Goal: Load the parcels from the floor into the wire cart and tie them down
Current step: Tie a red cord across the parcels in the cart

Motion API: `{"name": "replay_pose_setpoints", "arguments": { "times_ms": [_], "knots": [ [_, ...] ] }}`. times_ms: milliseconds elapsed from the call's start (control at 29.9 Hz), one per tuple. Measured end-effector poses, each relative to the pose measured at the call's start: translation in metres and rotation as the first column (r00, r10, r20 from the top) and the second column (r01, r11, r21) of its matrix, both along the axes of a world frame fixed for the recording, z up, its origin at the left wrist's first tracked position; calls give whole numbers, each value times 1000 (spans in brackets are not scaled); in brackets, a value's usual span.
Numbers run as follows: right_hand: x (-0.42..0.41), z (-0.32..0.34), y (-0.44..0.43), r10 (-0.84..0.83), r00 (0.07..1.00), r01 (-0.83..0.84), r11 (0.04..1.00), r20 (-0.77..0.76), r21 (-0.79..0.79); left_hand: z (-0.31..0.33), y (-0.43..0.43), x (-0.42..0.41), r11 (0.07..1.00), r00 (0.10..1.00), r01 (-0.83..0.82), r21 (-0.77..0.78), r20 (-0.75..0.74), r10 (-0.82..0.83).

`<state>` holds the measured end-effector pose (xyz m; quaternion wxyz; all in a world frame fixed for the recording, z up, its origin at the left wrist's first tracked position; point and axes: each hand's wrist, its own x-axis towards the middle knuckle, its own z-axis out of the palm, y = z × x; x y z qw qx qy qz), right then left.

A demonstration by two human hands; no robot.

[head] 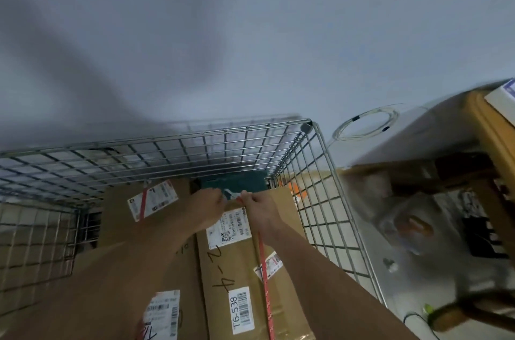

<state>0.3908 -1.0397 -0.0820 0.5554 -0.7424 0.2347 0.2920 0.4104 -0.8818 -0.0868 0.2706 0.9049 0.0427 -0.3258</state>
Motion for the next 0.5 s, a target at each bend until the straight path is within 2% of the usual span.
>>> {"name": "replay_pose_setpoints", "arguments": {
  "times_ms": [100,234,367,501],
  "knots": [
    [7,-14,-2,-25,1000,25,1000,12,-15,-11,-6,11,914,944,-327,-239,-41,327],
    [23,-26,-8,-109,992,117,984,69,-131,-20,-33,19,722,866,-496,-482,-219,449],
    [41,-43,-10,-105,988,127,970,115,-205,-30,-74,37,645,775,-619,-448,-217,593],
    [57,-46,-17,-75,989,104,967,131,-232,-33,-90,68,519,633,-768,-375,-320,705]
  ]
}}
